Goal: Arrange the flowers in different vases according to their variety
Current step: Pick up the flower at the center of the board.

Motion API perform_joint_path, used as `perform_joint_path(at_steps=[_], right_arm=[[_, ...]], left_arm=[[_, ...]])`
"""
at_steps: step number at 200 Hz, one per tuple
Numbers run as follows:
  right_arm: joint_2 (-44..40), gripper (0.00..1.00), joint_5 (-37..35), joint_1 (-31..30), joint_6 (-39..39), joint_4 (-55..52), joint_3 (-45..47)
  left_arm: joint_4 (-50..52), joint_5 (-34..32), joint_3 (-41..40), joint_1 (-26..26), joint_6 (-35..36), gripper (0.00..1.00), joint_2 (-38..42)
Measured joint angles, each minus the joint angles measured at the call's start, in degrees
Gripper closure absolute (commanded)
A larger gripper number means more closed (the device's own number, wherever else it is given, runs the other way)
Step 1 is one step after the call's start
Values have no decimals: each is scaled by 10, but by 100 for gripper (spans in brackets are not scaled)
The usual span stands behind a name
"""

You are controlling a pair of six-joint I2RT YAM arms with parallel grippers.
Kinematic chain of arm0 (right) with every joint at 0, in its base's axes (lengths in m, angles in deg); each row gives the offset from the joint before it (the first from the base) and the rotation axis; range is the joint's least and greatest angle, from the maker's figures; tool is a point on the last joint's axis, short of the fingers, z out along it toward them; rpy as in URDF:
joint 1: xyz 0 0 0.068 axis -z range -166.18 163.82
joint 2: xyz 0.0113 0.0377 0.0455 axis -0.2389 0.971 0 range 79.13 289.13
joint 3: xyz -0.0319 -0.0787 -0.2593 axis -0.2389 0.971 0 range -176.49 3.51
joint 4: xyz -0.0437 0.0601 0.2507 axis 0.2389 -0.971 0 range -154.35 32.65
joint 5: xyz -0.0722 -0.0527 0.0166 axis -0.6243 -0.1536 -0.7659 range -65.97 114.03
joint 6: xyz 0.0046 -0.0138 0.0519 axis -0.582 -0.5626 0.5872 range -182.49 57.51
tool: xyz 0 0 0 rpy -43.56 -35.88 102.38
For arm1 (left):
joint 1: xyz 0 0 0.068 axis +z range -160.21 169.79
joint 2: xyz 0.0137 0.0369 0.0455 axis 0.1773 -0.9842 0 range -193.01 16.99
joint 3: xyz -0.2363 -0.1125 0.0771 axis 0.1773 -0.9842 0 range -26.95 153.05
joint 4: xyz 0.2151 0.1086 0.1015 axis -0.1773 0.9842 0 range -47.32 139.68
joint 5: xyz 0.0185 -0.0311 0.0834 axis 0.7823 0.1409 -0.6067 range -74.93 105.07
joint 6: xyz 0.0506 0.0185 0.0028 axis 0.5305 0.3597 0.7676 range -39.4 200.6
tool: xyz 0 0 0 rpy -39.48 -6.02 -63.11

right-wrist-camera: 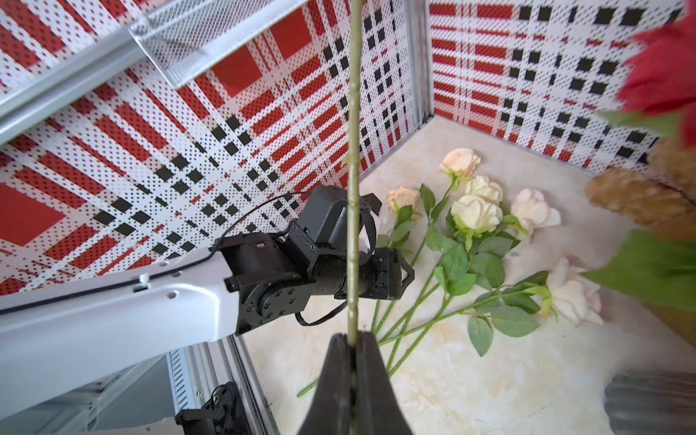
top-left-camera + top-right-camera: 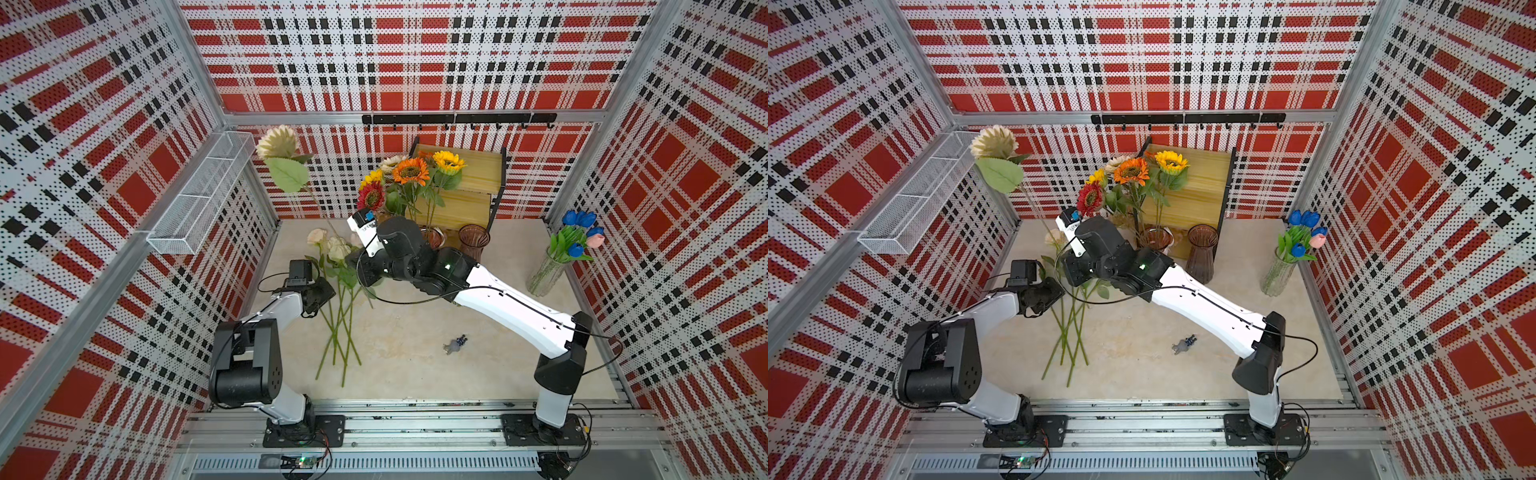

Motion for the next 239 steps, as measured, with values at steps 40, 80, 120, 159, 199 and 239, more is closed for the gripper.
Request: perform_joint_path(at_steps=[40, 80, 120, 159, 199, 239], right_arm=[[-32, 100, -35, 2, -7, 3, 9], [-71, 100, -67, 19, -9, 7, 42], [-141, 100, -123, 42, -23, 37, 127], [-199, 100, -175, 58, -52, 65, 165], [-229, 100, -212, 68, -84, 93, 165], [-254, 100, -248, 76, -109, 137, 215]], left_arm=[[3, -17, 24, -9, 7, 57, -54], [12, -37, 48, -26, 16, 61, -82], [19, -63, 67, -43, 29, 75, -111], [30, -82, 77, -48, 38, 76, -118], [51, -110, 89, -51, 51, 78, -124], [52, -119, 94, -55, 56, 80, -129]])
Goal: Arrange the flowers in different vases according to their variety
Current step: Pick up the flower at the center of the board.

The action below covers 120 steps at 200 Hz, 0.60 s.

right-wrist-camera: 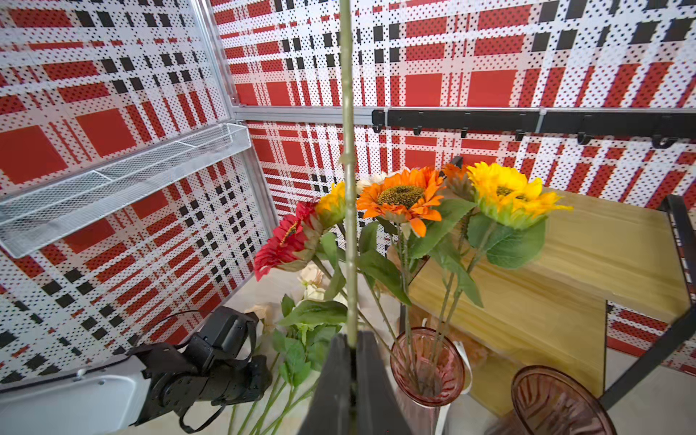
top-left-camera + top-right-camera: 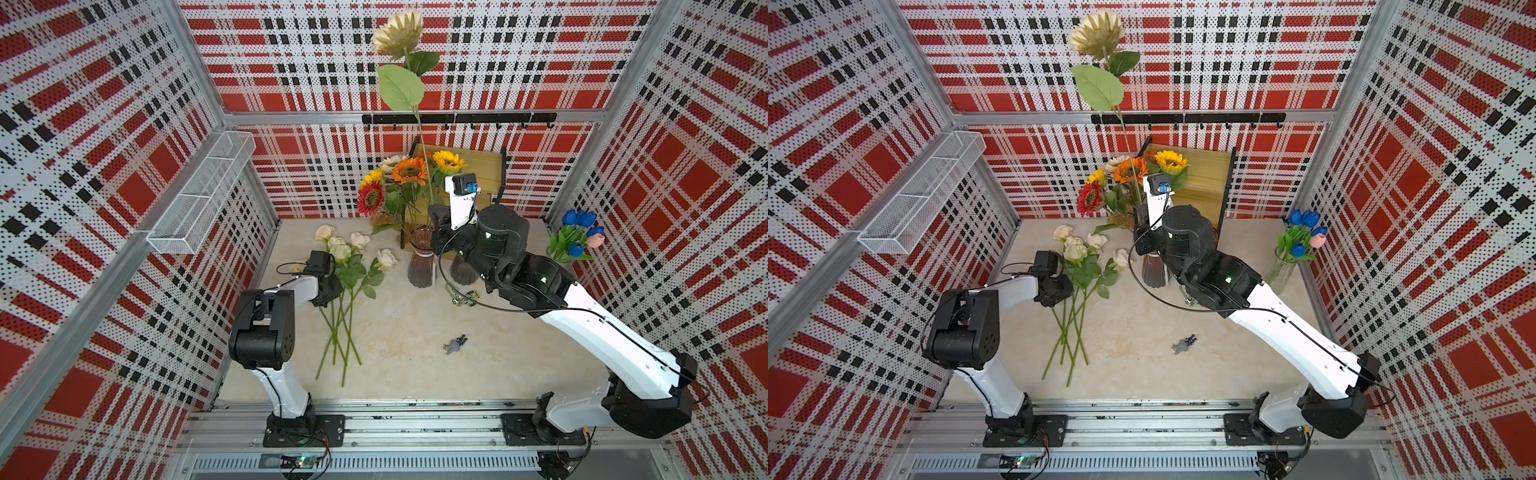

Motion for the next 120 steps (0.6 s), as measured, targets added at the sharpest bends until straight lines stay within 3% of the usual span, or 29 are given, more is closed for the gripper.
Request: perform_joint_path(at_steps=[77, 120], right_arm=[[-38, 100, -48, 38, -59, 203, 209], [-38, 100, -11, 82, -60, 314, 251]], left_arm=[[2, -3, 14, -13, -1, 100, -10], [19, -3, 19, -13, 0, 100, -2]])
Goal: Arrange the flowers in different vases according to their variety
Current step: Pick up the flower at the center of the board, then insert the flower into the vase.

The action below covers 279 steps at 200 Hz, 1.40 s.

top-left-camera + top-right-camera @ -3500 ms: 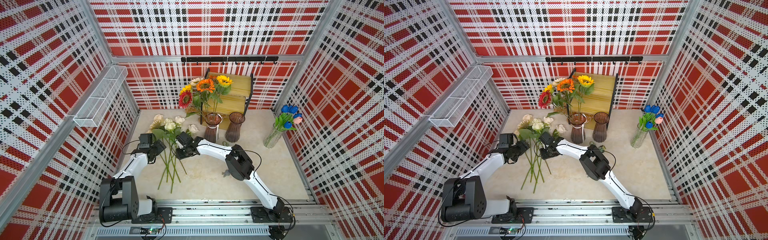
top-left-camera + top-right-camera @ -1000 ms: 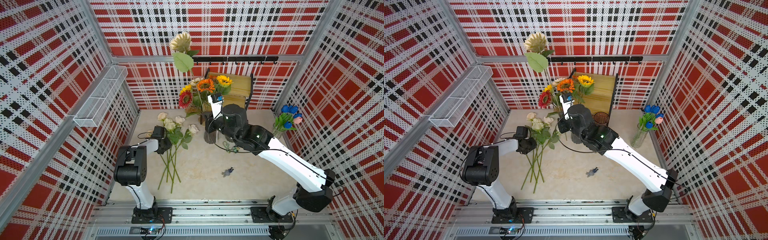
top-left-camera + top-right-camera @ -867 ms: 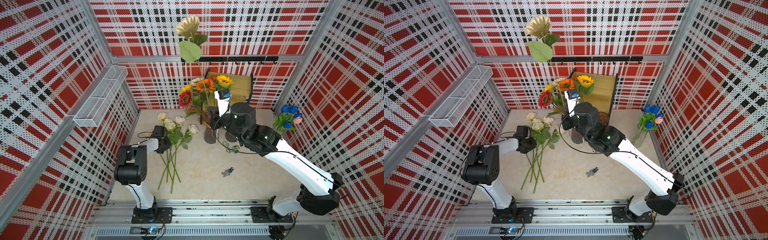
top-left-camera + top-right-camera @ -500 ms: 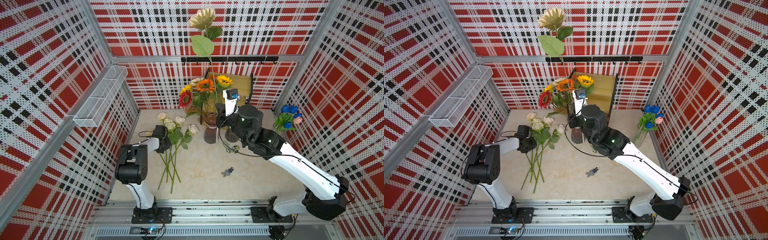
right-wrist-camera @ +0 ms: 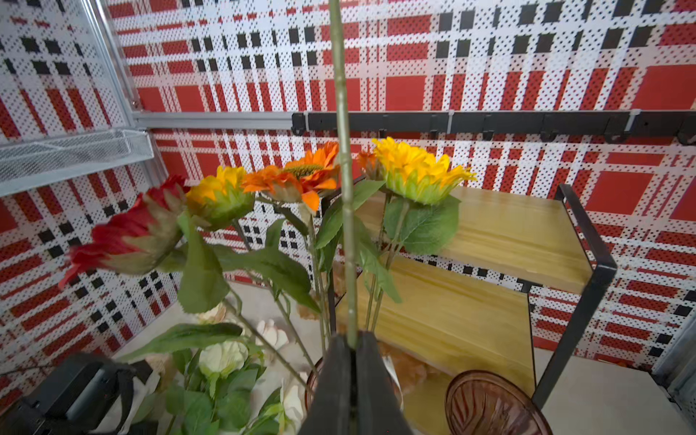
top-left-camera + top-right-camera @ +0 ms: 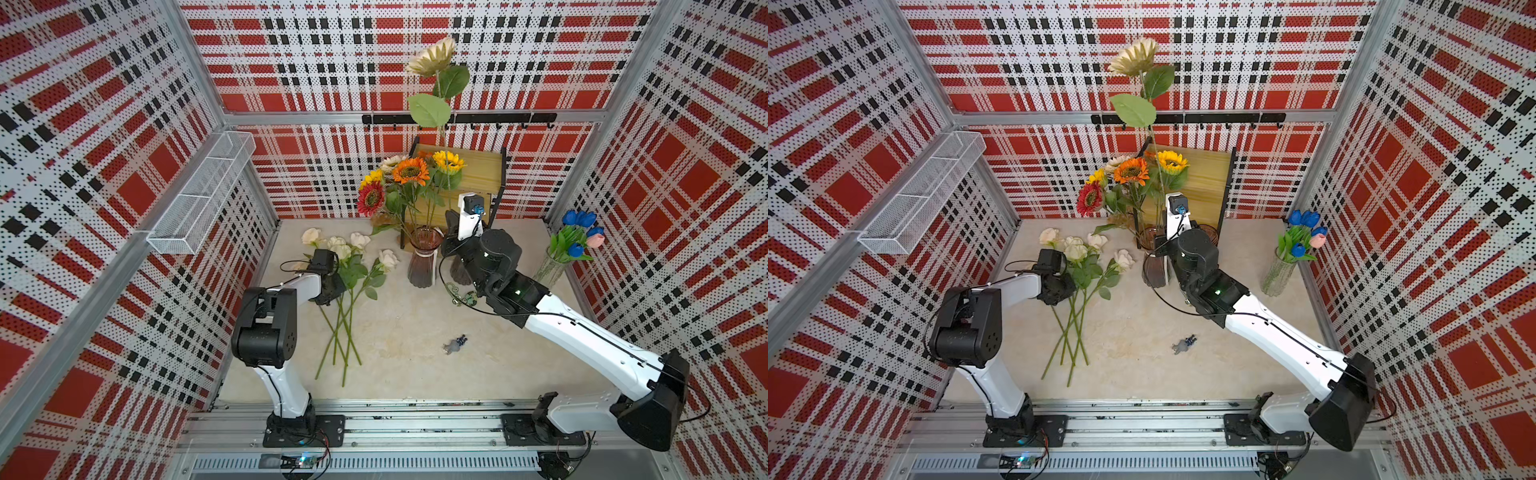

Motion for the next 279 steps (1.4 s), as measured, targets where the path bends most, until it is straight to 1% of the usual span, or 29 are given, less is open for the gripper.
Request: perform_joint_path(at_steps=[37, 62, 89, 125, 152, 193, 279], right_arm=[[2, 100, 46, 34, 10, 78, 34], [22, 100, 74, 56, 19, 115, 40], [50, 100, 100, 71, 30, 153, 46], [93, 100, 128, 81, 41, 195, 53], [128, 100, 139, 82, 43, 227, 53], [171, 100, 144, 85, 44, 261, 50], [214, 100, 144, 92, 43, 289, 28]], left_arm=[[31, -6, 29, -3, 1, 100, 19], [55, -19, 59, -9, 5, 100, 40], [81, -37, 84, -10, 8, 100, 81], [99, -53, 93, -11, 9, 100, 145], [110, -59, 93, -14, 9, 100, 170], [127, -62, 91, -16, 8, 100, 185], [139, -67, 89, -21, 6, 100, 200]])
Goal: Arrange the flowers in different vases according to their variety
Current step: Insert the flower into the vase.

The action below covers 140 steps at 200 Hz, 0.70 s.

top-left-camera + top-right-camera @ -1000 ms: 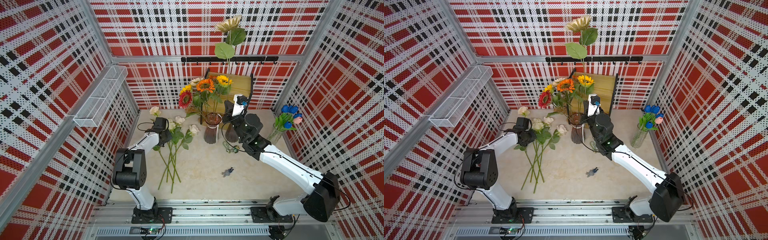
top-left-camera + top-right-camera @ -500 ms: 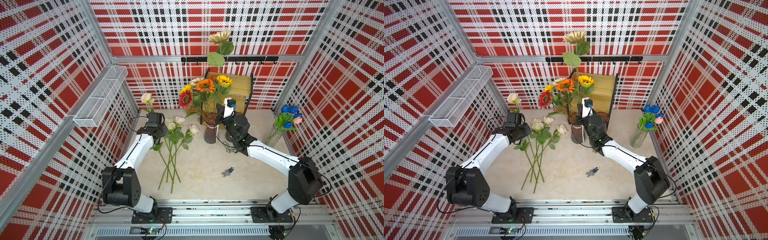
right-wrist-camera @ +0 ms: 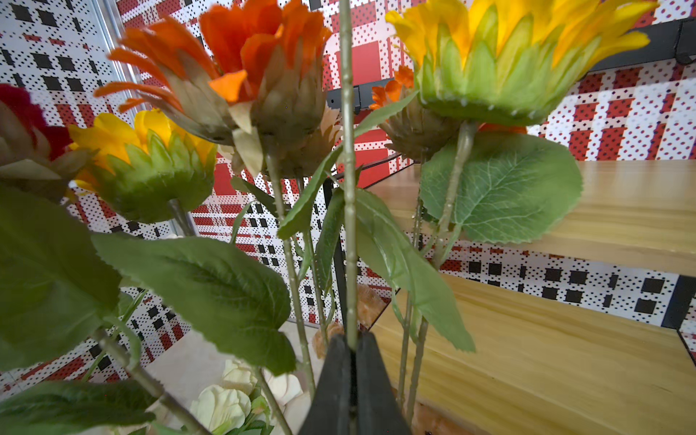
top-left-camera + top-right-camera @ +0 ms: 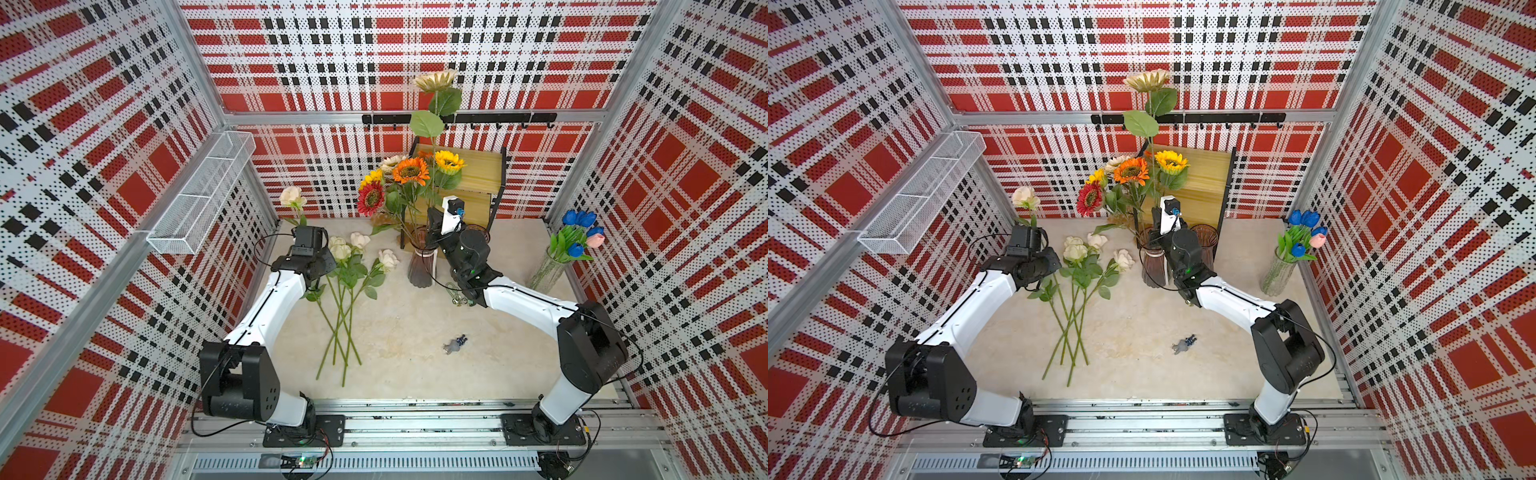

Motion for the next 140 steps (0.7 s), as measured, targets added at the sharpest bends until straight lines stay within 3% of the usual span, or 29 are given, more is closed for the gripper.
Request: perform_joint_path(at_steps=[29, 41, 50, 69, 131, 140], right_arm=[[8, 100, -1, 7, 2, 0, -3], [13, 76, -3, 7, 5, -2, -3], [17, 68, -3, 7, 6, -6, -3], [21, 39, -6, 7, 12, -19, -2], [10, 1, -15, 7, 21, -58, 7], [2, 0, -15, 6, 21, -65, 11]], left_arm=[[1, -1, 0, -4, -2, 100, 0], [1, -2, 0, -4, -2, 100, 0], [1, -2, 0, -5, -2, 100, 0], [1, -2, 0, -7, -2, 100, 0], [3, -6, 2, -27, -6, 100, 0], [3, -7, 5, -31, -6, 100, 0]])
